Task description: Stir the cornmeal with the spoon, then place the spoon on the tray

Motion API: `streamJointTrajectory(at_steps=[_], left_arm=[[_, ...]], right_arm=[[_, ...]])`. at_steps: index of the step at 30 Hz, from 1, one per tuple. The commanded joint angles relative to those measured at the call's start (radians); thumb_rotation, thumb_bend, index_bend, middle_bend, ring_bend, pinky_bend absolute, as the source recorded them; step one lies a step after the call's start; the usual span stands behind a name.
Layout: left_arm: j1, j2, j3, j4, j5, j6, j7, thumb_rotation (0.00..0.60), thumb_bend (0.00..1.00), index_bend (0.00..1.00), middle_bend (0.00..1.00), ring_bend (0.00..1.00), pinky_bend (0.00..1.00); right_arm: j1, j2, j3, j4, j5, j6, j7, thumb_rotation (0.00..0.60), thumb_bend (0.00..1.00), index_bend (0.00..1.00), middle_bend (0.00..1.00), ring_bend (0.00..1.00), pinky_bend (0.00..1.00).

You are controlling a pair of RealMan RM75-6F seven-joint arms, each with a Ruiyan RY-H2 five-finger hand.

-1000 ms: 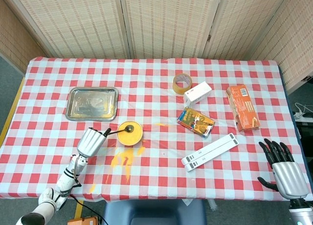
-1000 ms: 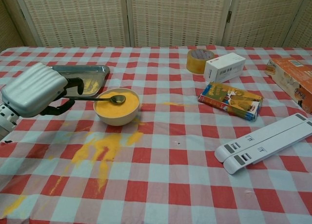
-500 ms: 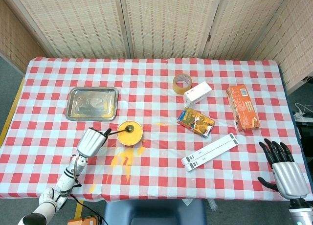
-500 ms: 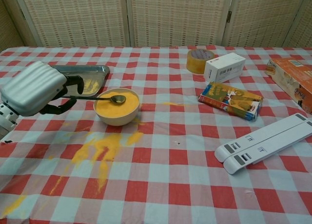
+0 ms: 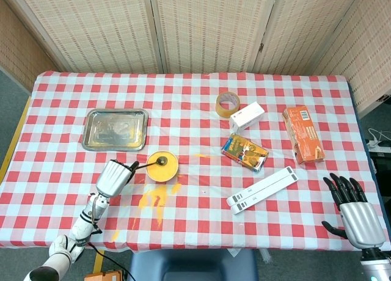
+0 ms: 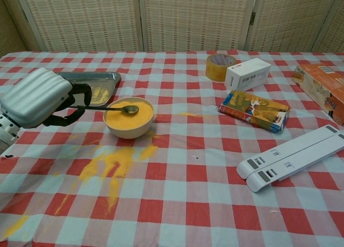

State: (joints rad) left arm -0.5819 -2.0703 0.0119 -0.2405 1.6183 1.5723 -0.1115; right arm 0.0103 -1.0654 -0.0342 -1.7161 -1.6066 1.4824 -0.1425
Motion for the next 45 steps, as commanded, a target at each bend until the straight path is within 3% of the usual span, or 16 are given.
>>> streamJointTrajectory(at_steps=[1, 18, 35, 45], left_arm=[[0.0, 0.0, 0.001, 0.001, 0.001, 0.002, -0.002, 0.6, 0.43, 0.54, 1.0, 1.0, 1.0], [0.002, 0.003, 0.0, -0.005, -0.006, -0.005, -0.034, 0.6, 0.45, 0.63, 1.0, 1.0, 1.0], [0.01, 0.029, -0.018, -0.061, -0.023, 0.002, -0.115, 0.6, 0.68, 0.82, 1.0, 1.0, 1.0], [0.01, 0.072, -0.032, -0.126, -0.037, -0.023, -0.153, 0.6, 0.75, 0.85, 1.0, 1.0, 1.0]], right_arm=[[0.0, 0.0, 0.0, 0.0, 0.0, 0.001, 0.001, 0.6, 0.05, 0.0, 0.0, 0.0, 0.0], [0.001, -0.002, 0.0, 0.001, 0.003, -0.004, -0.002, 0.6, 0.05, 0.0, 0.0, 0.0, 0.0], [0.0, -0.002, 0.0, 0.001, 0.001, -0.001, -0.004, 0.6, 0.05, 0.0, 0.0, 0.0, 0.0], [0.001, -0.004, 0.002, 0.0, 0.005, -0.003, -0.008, 0.6, 0.05, 0.0, 0.0, 0.0, 0.0]])
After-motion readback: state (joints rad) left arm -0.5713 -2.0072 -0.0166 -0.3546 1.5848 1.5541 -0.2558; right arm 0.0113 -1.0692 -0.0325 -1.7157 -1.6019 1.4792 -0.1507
